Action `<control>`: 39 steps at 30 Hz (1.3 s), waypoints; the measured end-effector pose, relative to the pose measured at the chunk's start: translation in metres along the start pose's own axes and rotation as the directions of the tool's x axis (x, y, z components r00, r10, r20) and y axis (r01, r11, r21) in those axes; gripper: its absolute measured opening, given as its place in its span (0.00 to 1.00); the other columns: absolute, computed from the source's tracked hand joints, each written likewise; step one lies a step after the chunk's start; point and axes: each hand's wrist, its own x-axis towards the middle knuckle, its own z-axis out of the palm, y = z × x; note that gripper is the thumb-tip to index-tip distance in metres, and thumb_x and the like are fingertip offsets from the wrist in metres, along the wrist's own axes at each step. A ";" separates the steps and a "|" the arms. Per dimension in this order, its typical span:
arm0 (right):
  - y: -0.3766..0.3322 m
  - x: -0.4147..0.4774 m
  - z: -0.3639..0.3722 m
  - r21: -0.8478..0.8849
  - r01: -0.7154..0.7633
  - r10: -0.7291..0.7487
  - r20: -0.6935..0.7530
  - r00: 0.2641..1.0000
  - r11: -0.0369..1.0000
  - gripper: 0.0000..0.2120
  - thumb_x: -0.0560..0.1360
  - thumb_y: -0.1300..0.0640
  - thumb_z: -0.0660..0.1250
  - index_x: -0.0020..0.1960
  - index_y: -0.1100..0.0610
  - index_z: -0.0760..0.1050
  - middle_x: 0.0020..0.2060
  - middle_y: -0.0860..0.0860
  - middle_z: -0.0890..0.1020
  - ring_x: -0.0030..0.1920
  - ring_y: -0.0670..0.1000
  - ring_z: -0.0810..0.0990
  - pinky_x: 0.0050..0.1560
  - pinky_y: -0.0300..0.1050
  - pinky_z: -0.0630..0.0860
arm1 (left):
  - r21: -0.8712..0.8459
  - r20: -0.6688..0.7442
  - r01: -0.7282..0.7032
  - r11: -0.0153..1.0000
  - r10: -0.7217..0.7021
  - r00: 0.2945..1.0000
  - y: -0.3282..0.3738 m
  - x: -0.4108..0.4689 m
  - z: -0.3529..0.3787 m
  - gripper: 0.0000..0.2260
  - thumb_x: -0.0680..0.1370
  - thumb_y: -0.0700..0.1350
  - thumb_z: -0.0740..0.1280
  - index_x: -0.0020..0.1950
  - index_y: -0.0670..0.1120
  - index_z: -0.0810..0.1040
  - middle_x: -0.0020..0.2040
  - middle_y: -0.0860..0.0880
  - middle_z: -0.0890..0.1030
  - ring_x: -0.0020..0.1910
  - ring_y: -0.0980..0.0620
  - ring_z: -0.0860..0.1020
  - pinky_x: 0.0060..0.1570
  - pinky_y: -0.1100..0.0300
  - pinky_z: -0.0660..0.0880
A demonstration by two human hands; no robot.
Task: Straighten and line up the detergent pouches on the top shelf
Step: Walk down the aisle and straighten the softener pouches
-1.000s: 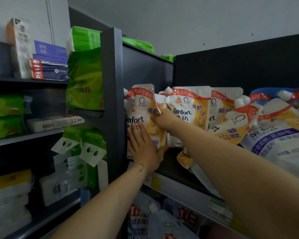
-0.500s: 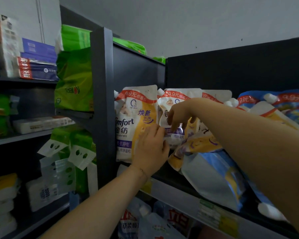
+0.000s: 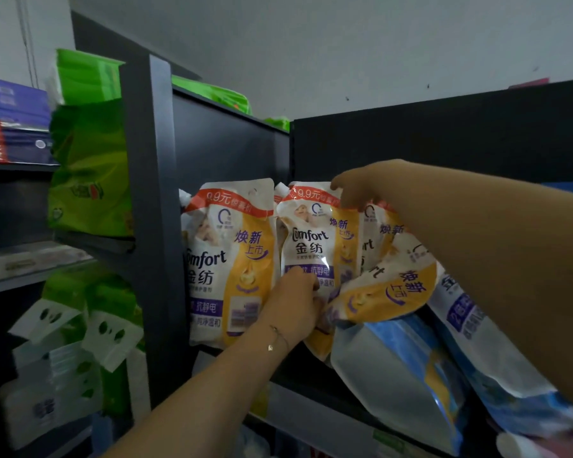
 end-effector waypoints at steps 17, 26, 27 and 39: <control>-0.006 0.010 -0.011 0.136 -0.057 0.100 -0.334 0.937 0.989 0.05 0.77 0.60 0.65 0.51 0.60 0.71 0.38 0.52 0.74 0.37 0.49 0.74 0.39 0.41 0.71 | -0.318 0.210 0.292 0.902 -0.233 0.949 0.016 0.013 0.001 0.18 0.81 0.44 0.60 0.66 0.39 0.60 0.63 0.40 0.73 0.60 0.44 0.74 0.48 0.59 0.69; 0.012 -0.008 -0.015 0.171 -0.155 0.202 -0.304 0.931 0.973 0.13 0.77 0.60 0.64 0.60 0.63 0.72 0.43 0.54 0.75 0.39 0.50 0.74 0.44 0.43 0.72 | -0.537 0.385 0.354 0.766 -0.151 0.910 -0.003 0.031 0.029 0.30 0.77 0.58 0.62 0.76 0.50 0.59 0.71 0.47 0.69 0.71 0.45 0.66 0.70 0.52 0.62; 0.013 -0.010 -0.014 0.160 -0.150 0.188 -0.259 0.947 0.976 0.16 0.77 0.60 0.64 0.63 0.62 0.71 0.47 0.55 0.77 0.43 0.51 0.76 0.46 0.44 0.72 | -0.534 0.397 0.365 0.763 -0.155 0.904 -0.002 0.030 0.029 0.27 0.78 0.56 0.61 0.75 0.49 0.61 0.71 0.47 0.70 0.71 0.45 0.66 0.69 0.54 0.62; 0.066 -0.086 -0.009 -0.013 -0.246 0.237 -0.223 0.946 0.969 0.12 0.75 0.52 0.69 0.51 0.58 0.70 0.38 0.53 0.76 0.39 0.52 0.77 0.45 0.46 0.76 | -0.564 0.241 0.264 0.783 -0.150 0.959 0.025 0.021 0.013 0.13 0.78 0.55 0.64 0.48 0.44 0.75 0.39 0.51 0.76 0.41 0.52 0.75 0.37 0.60 0.70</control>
